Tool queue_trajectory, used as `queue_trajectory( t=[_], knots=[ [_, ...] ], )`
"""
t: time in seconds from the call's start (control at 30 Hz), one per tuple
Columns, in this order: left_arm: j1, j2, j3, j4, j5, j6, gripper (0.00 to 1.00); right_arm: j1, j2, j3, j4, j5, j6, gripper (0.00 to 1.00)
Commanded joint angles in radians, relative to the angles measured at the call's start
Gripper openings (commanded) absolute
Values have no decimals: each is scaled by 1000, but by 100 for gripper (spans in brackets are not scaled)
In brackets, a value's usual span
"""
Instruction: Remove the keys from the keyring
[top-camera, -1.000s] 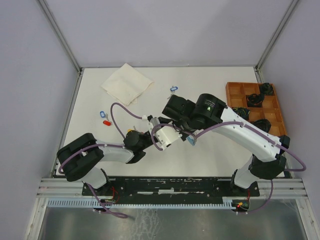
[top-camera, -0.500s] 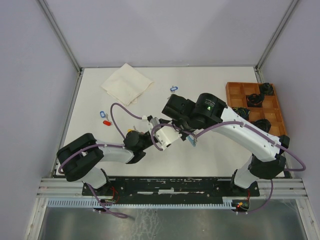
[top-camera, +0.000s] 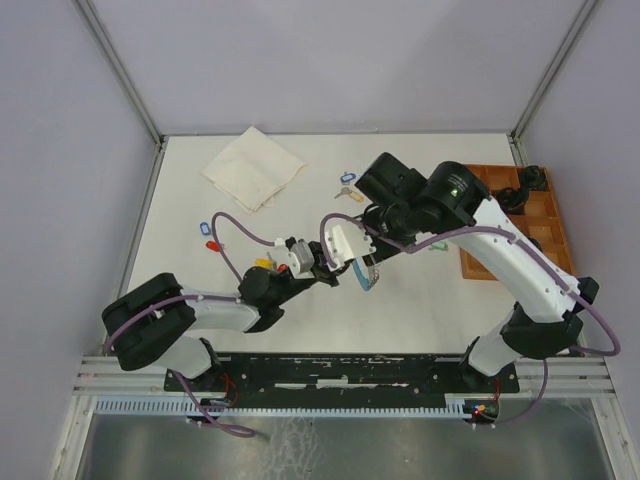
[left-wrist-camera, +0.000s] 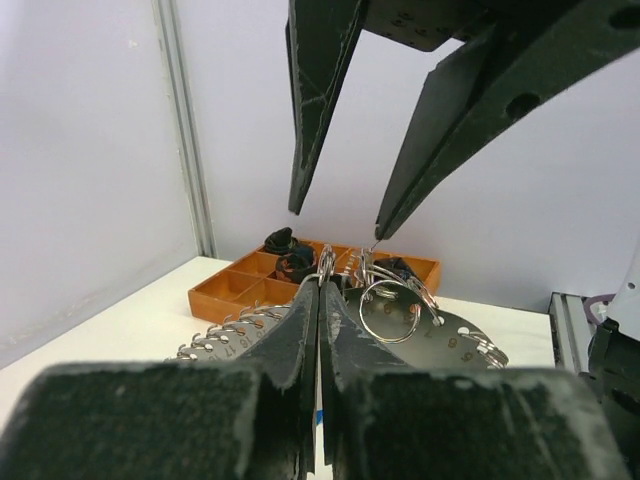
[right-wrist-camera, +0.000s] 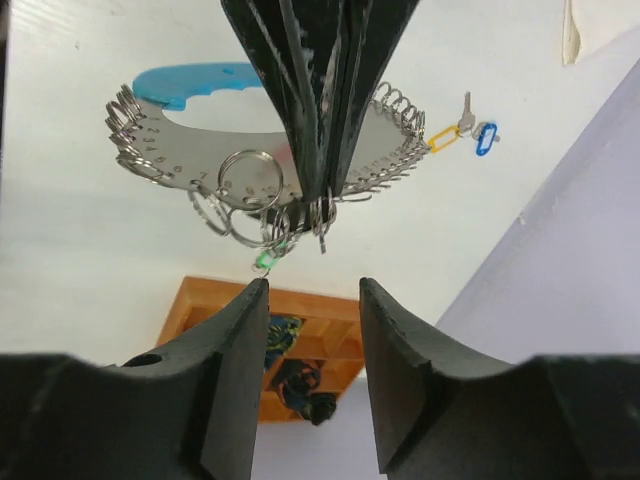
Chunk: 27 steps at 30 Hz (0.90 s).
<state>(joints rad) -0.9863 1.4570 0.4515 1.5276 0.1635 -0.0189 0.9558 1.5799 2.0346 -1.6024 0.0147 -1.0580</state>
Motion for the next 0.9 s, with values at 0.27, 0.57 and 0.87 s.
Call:
queue_trajectory(
  t=[0.27,0.57,0.87],
  knots=[
    [-3,-107,-31,203,1,67,3,-365,-230,-127,269,-601,219,52],
    [-3,-168,-70,201,26,56,3,-585,-193,-257,378,-1082,103,44],
    [-4,-199,-87,201,44,46,3,-561,-82,-179,9,-1182,-499,37]
  ],
)
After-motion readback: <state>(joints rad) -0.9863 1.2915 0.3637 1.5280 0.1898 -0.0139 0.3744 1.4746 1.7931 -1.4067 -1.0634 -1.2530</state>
